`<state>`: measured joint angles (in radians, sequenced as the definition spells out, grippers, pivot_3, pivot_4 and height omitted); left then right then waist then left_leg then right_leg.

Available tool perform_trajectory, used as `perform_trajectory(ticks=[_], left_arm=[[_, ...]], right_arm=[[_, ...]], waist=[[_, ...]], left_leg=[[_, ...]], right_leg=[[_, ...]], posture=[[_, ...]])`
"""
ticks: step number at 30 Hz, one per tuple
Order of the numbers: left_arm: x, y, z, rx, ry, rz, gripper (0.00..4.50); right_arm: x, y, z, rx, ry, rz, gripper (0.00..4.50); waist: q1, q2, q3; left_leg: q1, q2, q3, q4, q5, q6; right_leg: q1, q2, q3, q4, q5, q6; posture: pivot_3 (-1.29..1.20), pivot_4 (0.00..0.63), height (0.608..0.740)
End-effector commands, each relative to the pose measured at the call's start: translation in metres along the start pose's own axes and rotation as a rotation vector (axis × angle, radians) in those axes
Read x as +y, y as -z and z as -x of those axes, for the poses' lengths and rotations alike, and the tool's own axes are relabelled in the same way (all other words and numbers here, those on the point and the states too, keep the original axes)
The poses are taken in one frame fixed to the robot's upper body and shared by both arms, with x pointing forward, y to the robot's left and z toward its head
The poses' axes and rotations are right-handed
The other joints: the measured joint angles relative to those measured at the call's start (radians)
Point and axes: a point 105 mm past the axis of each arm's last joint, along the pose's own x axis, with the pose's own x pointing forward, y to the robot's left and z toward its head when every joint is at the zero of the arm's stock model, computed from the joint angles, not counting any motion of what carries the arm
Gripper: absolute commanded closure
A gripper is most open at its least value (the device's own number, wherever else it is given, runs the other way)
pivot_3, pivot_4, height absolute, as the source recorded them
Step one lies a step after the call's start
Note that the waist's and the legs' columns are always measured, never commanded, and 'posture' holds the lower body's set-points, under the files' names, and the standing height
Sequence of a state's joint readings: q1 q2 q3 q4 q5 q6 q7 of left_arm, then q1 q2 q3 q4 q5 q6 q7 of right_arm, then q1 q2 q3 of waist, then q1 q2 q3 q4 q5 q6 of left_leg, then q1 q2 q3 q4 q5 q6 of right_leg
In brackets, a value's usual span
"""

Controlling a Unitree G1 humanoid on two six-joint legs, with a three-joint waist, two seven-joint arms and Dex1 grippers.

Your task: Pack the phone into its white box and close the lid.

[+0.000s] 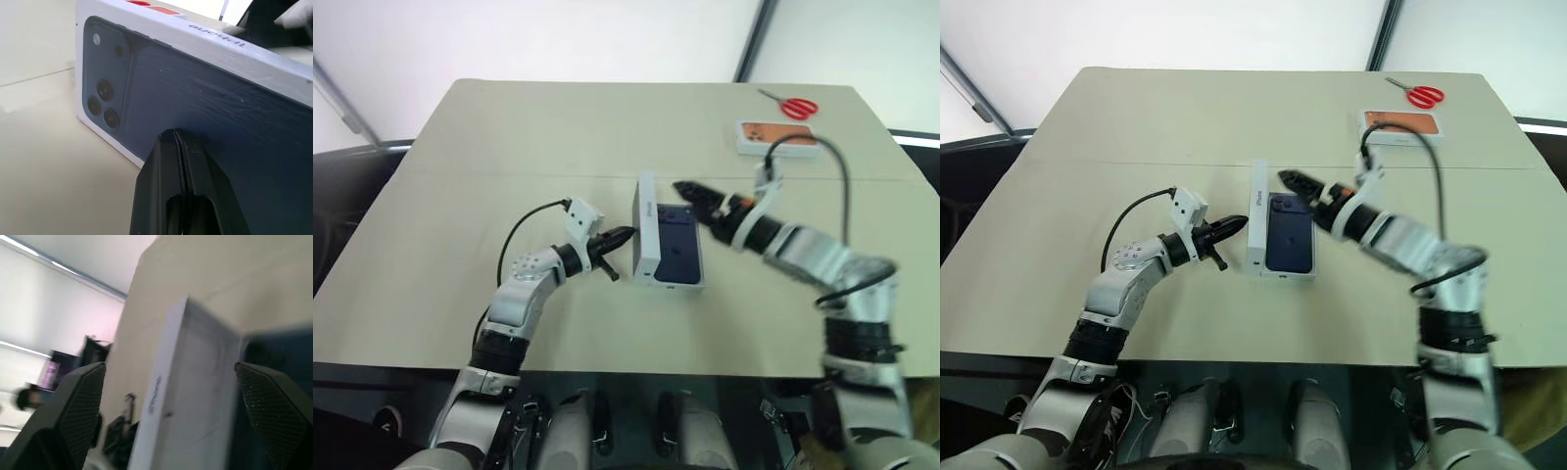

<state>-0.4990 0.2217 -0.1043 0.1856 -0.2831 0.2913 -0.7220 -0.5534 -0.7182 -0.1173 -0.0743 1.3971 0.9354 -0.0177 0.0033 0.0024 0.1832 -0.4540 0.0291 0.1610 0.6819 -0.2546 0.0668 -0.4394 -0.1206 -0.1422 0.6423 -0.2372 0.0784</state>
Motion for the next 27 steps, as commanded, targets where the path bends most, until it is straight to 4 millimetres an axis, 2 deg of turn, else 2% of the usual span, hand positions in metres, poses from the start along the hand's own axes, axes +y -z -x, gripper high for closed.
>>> perform_trajectory(ticks=[1, 3, 9, 11, 14, 17, 19, 20, 24, 27], left_arm=[[-0.006, -0.013, -0.013, -0.038, 0.040, -0.053, 4.50], [-0.012, -0.015, -0.022, -0.041, 0.070, -0.050, 4.50], [-0.026, -0.022, -0.043, -0.060, 0.129, -0.053, 4.50], [-0.026, -0.023, -0.044, -0.063, 0.132, -0.062, 4.50], [-0.020, -0.028, -0.038, -0.079, 0.109, -0.047, 4.50], [-0.011, -0.030, -0.030, -0.080, 0.078, -0.050, 4.50], [-0.004, -0.032, -0.023, -0.083, 0.049, -0.044, 4.50], [0.000, -0.034, -0.020, -0.086, 0.034, -0.036, 4.50], [0.014, -0.038, -0.009, -0.077, -0.026, -0.047, 4.50], [0.024, -0.026, -0.005, -0.027, -0.058, -0.036, 4.50]], right_arm=[[-0.022, 0.005, 0.004, 0.065, 0.036, 0.335, 0.07], [-0.035, -0.001, 0.004, 0.072, 0.073, 0.465, 0.07], [-0.042, -0.010, -0.004, 0.050, 0.103, 0.697, 0.07], [-0.052, -0.009, -0.003, 0.069, 0.144, 0.823, 0.07], [-0.071, -0.015, -0.002, 0.077, 0.212, 0.821, 0.07], [-0.073, -0.017, -0.005, 0.074, 0.201, 0.804, 0.85], [-0.067, -0.011, -0.010, 0.087, 0.162, 0.841, 1.75], [-0.064, -0.007, -0.013, 0.095, 0.145, 0.860, 2.41], [-0.053, 0.001, -0.018, 0.103, 0.092, 0.927, 4.46], [-0.047, 0.002, -0.018, 0.105, 0.070, 0.942, 4.46]], waist=[[0.001, 0.000, 0.000], [0.001, 0.000, 0.000], [0.007, -0.001, 0.000], [0.007, -0.001, 0.000], [0.007, -0.001, 0.000], [0.005, -0.001, 0.000], [0.003, -0.001, 0.000], [0.003, -0.001, 0.000], [0.000, -0.001, 0.000], [0.005, -0.001, 0.000]], left_leg=[[0.000, 0.000, 0.000, 0.000, 0.000, 0.000], [0.000, 0.000, 0.000, 0.000, 0.000, 0.000], [-0.001, 0.000, 0.001, 0.002, 0.003, -0.005], [-0.001, 0.000, 0.001, 0.001, 0.003, -0.005], [-0.001, 0.000, 0.001, 0.002, 0.004, -0.005], [0.000, 0.000, 0.001, 0.002, 0.004, -0.006], [0.000, 0.000, 0.001, 0.002, 0.004, -0.006], [0.000, 0.001, 0.001, 0.002, 0.004, -0.006], [0.001, 0.001, 0.001, 0.002, 0.005, -0.007], [0.001, 0.000, 0.001, 0.002, 0.005, -0.007]], right_leg=[[0.000, 0.000, 0.000, -0.001, 0.000, 0.000], [0.001, 0.000, 0.000, -0.002, 0.000, 0.000], [0.000, 0.000, -0.001, -0.002, 0.000, 0.000], [0.000, 0.000, -0.001, -0.002, 0.000, 0.000], [0.001, 0.000, -0.001, -0.002, 0.001, 0.000], [0.001, 0.000, -0.001, -0.001, 0.001, 0.000], [0.000, 0.000, -0.001, 0.000, 0.001, 0.000], [0.000, 0.000, -0.001, 0.001, 0.001, 0.000], [0.000, 0.000, -0.001, 0.003, 0.001, 0.000], [0.001, 0.000, -0.001, 0.003, 0.001, 0.000]], posture=[[0.00, 0.150, 0.738], [0.00, 0.150, 0.738], [0.00, 0.150, 0.738], [0.00, 0.150, 0.738], [0.00, 0.150, 0.738], [0.00, 0.150, 0.738], [0.00, 0.150, 0.738], [0.00, 0.150, 0.738], [0.00, 0.150, 0.738], [0.00, 0.150, 0.738]])
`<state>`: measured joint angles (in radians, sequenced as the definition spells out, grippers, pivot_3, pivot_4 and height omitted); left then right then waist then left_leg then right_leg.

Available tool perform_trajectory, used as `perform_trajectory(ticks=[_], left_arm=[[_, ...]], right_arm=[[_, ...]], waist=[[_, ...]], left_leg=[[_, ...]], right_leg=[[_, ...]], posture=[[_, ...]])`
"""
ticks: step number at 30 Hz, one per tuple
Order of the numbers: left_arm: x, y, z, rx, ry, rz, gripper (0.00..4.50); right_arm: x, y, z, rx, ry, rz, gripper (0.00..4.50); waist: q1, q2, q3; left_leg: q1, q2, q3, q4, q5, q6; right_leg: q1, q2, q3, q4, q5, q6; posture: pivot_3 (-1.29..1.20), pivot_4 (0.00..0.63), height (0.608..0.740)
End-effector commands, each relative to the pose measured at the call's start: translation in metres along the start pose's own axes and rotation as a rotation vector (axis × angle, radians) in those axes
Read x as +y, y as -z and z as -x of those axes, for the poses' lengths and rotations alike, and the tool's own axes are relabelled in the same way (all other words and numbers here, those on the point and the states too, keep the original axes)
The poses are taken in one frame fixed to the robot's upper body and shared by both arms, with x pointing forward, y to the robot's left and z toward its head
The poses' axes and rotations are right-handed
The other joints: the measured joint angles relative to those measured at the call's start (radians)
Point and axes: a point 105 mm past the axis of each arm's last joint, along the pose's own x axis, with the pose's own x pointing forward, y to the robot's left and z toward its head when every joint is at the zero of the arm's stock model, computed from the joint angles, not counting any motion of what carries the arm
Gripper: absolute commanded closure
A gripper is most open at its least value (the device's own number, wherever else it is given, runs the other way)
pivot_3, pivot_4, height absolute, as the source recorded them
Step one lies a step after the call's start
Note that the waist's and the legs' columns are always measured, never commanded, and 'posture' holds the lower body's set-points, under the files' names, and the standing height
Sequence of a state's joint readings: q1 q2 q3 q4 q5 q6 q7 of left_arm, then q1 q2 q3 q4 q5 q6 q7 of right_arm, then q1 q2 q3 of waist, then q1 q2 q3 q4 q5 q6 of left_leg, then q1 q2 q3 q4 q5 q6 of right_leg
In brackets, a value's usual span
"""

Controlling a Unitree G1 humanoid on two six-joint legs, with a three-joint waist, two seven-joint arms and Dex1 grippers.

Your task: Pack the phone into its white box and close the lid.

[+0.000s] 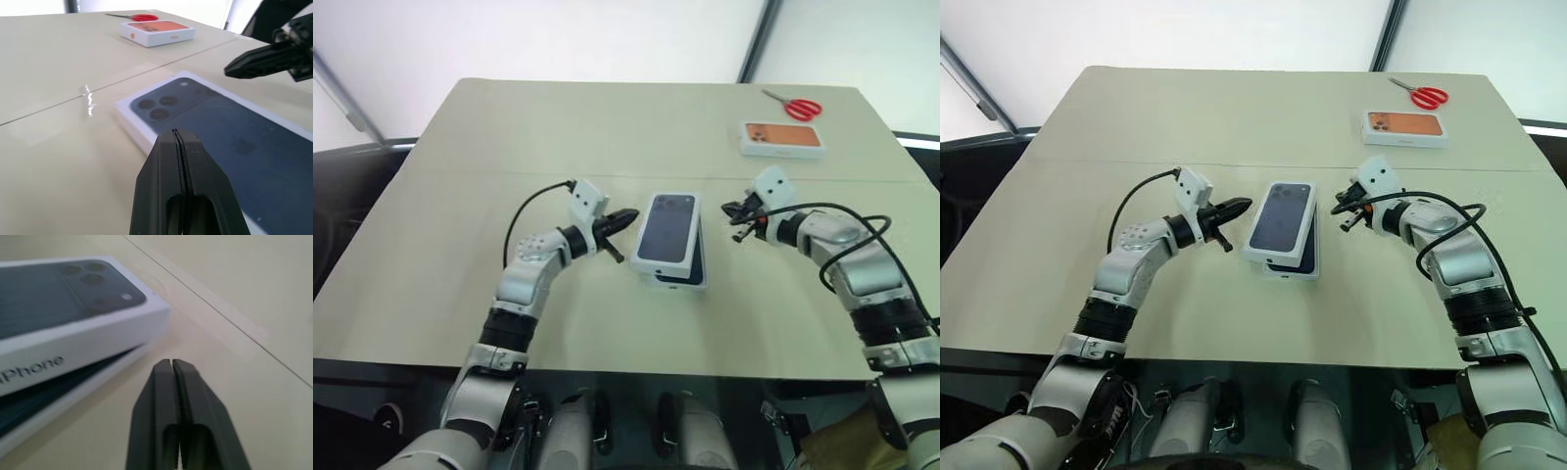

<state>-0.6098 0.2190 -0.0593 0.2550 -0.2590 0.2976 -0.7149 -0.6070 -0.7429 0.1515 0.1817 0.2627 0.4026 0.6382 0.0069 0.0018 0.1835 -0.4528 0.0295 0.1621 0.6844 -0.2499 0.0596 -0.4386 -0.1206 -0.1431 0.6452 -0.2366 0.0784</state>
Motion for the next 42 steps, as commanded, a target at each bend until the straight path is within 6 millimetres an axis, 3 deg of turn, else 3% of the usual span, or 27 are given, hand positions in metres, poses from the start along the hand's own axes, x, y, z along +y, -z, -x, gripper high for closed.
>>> perform_trajectory(ticks=[1, 5, 15, 20, 33, 42], left_arm=[[0.007, 0.002, 0.004, 0.009, -0.023, 0.013, 4.50], [0.014, 0.023, -0.001, 0.094, -0.059, 0.031, 4.50], [-0.008, 0.036, -0.034, 0.118, 0.031, 0.088, 4.50], [-0.013, 0.029, -0.040, 0.101, 0.062, 0.086, 4.50], [-0.034, 0.013, -0.044, 0.082, 0.132, 0.068, 4.50], [-0.043, 0.021, -0.040, 0.119, 0.157, 0.059, 4.50]], right_arm=[[0.000, -0.017, 0.003, -0.052, -0.004, 0.047, 4.46], [0.009, -0.015, 0.004, -0.040, -0.036, 0.086, 4.46], [0.030, -0.006, 0.004, -0.025, -0.109, 0.040, 4.46], [0.031, -0.012, 0.006, -0.038, -0.114, 0.039, 4.46], [0.028, -0.007, 0.011, 0.005, -0.110, 0.110, 4.46], [0.035, 0.001, 0.014, 0.031, -0.138, 0.116, 4.46]], waist=[[0.003, 0.000, 0.000], [0.004, 0.000, 0.000], [0.002, 0.000, 0.000], [-0.001, 0.000, 0.000], [0.002, 0.000, 0.000], [0.002, 0.000, 0.000]], left_leg=[[0.000, 0.000, 0.000, 0.000, 0.000, 0.000], [0.000, 0.000, 0.000, 0.000, 0.000, 0.000], [0.001, 0.000, 0.000, 0.000, 0.000, 0.000], [0.002, 0.000, 0.000, 0.000, 0.000, 0.000], [0.002, -0.001, 0.000, 0.000, 0.000, 0.000], [0.005, -0.001, 0.000, 0.000, 0.000, 0.000]], right_leg=[[0.000, 0.000, 0.000, 0.000, 0.000, 0.000], [0.000, 0.000, 0.000, 0.000, 0.000, 0.000], [0.001, 0.000, 0.000, 0.000, 0.000, 0.000], [0.001, 0.000, 0.000, 0.001, 0.000, 0.000], [0.002, -0.001, 0.000, 0.001, 0.000, 0.000], [0.004, -0.001, 0.000, 0.001, 0.000, 0.000]], posture=[[0.00, 0.150, 0.738], [0.00, 0.150, 0.738], [0.00, 0.150, 0.738], [0.00, 0.150, 0.738], [0.00, 0.150, 0.738], [0.00, 0.150, 0.738]])
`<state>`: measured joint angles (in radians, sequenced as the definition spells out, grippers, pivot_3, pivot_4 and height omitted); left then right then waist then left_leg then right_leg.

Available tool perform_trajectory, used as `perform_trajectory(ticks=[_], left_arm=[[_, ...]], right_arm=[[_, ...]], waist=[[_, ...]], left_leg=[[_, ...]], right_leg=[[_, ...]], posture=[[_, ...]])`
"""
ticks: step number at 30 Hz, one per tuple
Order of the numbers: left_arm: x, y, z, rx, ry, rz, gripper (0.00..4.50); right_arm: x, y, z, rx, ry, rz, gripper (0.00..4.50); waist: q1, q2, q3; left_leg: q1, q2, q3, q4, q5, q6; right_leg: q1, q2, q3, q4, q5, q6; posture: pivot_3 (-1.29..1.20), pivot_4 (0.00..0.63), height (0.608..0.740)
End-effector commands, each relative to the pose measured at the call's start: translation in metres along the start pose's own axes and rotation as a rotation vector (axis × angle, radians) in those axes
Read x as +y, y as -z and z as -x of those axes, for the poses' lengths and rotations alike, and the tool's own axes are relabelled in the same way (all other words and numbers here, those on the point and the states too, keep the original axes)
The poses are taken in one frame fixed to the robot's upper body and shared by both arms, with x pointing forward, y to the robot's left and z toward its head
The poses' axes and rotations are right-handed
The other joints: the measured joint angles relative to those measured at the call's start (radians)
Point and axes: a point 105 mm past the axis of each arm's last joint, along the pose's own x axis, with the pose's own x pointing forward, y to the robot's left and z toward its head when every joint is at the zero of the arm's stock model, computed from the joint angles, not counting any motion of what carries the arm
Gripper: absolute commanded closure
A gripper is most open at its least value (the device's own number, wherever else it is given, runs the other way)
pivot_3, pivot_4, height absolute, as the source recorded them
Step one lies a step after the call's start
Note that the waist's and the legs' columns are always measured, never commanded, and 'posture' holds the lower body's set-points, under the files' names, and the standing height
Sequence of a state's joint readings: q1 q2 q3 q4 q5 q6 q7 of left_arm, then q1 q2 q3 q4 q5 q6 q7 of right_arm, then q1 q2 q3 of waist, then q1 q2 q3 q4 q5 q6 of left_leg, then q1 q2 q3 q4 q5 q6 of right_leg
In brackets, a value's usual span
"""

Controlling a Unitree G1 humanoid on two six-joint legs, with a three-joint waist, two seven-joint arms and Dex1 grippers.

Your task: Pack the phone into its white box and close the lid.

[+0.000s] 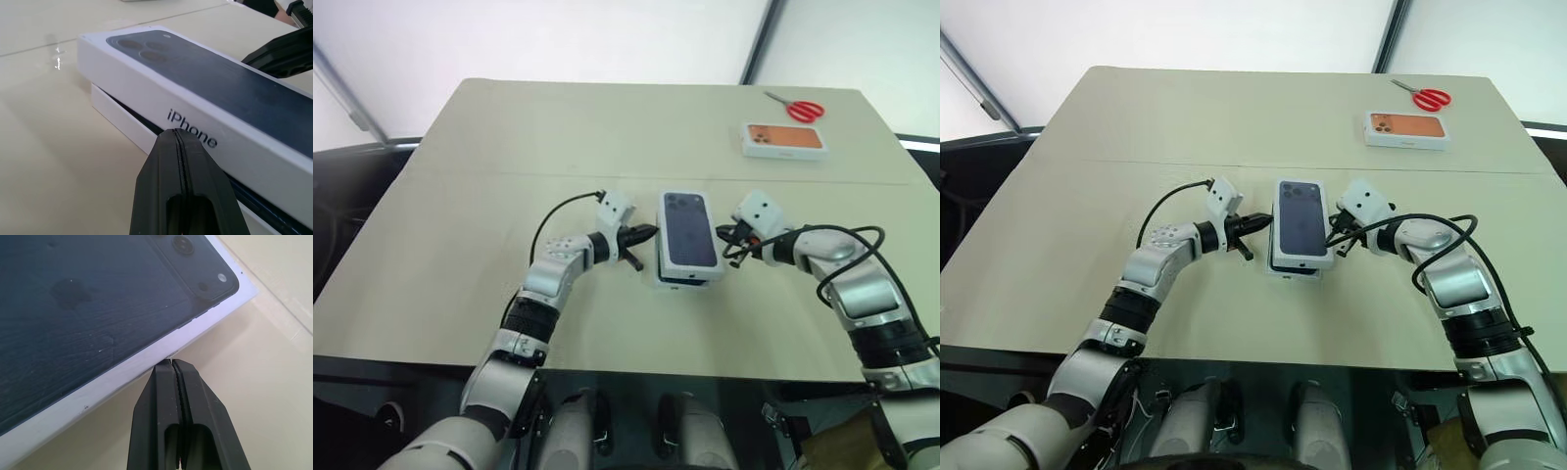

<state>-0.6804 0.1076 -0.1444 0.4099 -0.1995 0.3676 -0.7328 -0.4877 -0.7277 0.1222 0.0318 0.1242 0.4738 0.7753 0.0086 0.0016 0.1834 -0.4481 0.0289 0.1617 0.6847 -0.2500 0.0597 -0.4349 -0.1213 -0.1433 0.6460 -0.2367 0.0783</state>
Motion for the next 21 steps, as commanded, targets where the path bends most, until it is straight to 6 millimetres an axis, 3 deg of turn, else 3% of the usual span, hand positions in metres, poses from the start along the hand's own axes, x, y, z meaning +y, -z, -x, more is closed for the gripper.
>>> perform_trajectory(ticks=[1, 11, 21], left_arm=[[-0.008, -0.010, -0.002, -0.020, 0.035, -0.034, 4.50], [-0.004, -0.009, 0.005, -0.015, 0.020, -0.022, 4.50], [-0.007, -0.002, 0.007, 0.003, 0.025, -0.003, 4.50]], right_arm=[[0.005, -0.019, 0.005, -0.066, -0.017, 0.046, 4.46], [0.008, -0.024, 0.005, -0.075, -0.025, 0.039, 4.46], [0.017, -0.012, 0.003, -0.024, -0.062, 0.039, 4.46]], waist=[[0.001, 0.000, 0.000], [0.000, 0.000, 0.000], [0.001, 0.000, 0.000]], left_leg=[[0.000, 0.000, 0.000, 0.000, 0.000, 0.000], [0.001, 0.000, 0.000, 0.000, 0.000, 0.000], [0.001, 0.000, 0.000, 0.000, 0.000, 0.000]], right_leg=[[0.000, 0.000, 0.000, 0.000, 0.000, 0.000], [0.001, 0.000, 0.000, 0.000, 0.000, 0.000], [0.001, 0.000, 0.000, 0.000, 0.000, 0.000]], posture=[[0.00, 0.150, 0.738], [0.00, 0.150, 0.738], [0.00, 0.150, 0.738]])
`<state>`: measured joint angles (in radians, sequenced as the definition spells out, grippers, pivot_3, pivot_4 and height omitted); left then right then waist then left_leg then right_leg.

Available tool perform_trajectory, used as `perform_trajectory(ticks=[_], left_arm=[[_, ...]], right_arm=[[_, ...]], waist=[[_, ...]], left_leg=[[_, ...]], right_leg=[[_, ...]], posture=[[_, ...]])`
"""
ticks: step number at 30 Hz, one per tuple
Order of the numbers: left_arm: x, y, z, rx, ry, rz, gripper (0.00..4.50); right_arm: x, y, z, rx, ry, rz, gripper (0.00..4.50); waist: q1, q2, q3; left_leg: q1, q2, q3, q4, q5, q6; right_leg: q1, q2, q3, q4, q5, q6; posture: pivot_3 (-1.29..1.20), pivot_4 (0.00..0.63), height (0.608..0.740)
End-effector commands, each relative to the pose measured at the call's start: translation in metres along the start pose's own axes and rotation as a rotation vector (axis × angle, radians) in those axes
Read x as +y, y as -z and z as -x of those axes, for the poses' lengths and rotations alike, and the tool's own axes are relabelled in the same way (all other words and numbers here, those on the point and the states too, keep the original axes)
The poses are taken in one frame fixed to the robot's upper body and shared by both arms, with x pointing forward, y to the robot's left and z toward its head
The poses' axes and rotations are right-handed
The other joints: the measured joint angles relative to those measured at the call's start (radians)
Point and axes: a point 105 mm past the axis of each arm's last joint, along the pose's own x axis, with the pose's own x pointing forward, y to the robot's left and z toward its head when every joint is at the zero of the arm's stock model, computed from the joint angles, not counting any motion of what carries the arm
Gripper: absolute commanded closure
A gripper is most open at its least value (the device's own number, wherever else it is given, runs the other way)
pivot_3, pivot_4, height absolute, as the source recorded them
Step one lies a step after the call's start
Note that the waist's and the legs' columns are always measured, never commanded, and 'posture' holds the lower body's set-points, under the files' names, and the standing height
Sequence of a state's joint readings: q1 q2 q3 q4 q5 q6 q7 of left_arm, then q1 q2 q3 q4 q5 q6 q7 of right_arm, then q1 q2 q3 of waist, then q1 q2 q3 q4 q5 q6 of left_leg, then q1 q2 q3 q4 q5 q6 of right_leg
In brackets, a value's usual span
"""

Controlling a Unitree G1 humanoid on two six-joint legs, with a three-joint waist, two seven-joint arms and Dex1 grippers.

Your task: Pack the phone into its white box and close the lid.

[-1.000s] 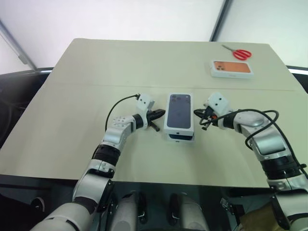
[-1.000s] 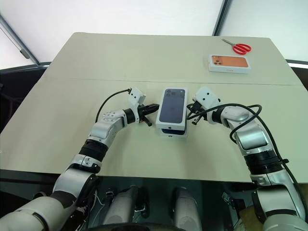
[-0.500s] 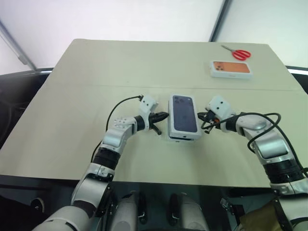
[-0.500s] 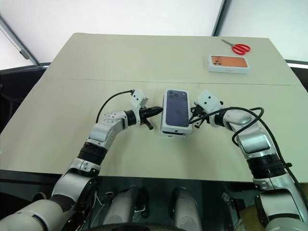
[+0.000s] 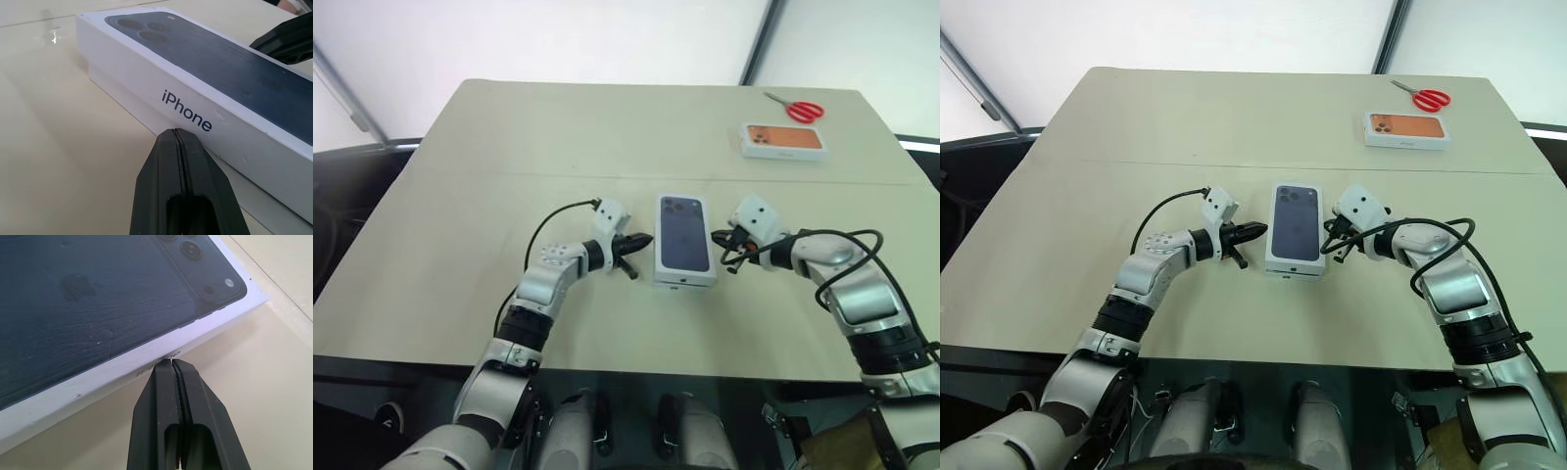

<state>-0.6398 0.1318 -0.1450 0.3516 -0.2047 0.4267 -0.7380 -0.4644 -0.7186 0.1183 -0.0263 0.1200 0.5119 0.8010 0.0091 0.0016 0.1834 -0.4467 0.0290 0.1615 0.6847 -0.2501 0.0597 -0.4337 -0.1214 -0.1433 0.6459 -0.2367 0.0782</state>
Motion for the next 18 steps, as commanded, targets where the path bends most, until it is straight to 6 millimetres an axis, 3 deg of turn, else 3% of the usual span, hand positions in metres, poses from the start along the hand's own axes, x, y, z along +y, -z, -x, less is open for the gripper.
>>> perform_trajectory(ticks=[1, 14, 15, 18], left_arm=[[-0.008, -0.010, -0.001, -0.029, 0.031, -0.032, 4.50], [-0.006, 0.001, 0.010, -0.006, 0.027, -0.034, 4.50], [-0.003, 0.000, 0.012, -0.008, 0.015, -0.039, 4.50], [0.011, -0.015, 0.017, -0.053, -0.035, -0.020, 4.50]], right_arm=[[0.008, -0.010, 0.002, -0.028, -0.032, 0.039, 4.46], [0.012, -0.009, 0.009, -0.007, -0.063, 0.079, 4.46], [0.008, -0.010, 0.010, -0.014, -0.043, 0.095, 4.46], [-0.035, -0.023, 0.015, -0.077, 0.142, -0.027, 4.46]], waist=[[0.000, 0.000, 0.000], [-0.002, 0.000, 0.000], [-0.002, 0.000, 0.000], [-0.004, 0.000, 0.000]], left_leg=[[0.000, 0.000, 0.000, 0.000, 0.000, 0.000], [0.000, 0.000, 0.000, 0.000, 0.000, 0.000], [0.000, 0.000, 0.000, 0.000, 0.000, 0.000], [0.001, 0.000, 0.000, 0.000, 0.000, 0.000]], right_leg=[[0.000, 0.000, 0.000, 0.000, 0.000, 0.000], [0.000, 0.000, 0.000, 0.000, 0.000, 0.000], [0.000, 0.000, 0.000, 0.000, 0.000, 0.000], [0.000, 0.000, 0.000, 0.000, 0.000, 0.000]], posture=[[0.00, 0.150, 0.738], [0.00, 0.150, 0.738], [0.00, 0.150, 0.738], [0.00, 0.150, 0.738]])
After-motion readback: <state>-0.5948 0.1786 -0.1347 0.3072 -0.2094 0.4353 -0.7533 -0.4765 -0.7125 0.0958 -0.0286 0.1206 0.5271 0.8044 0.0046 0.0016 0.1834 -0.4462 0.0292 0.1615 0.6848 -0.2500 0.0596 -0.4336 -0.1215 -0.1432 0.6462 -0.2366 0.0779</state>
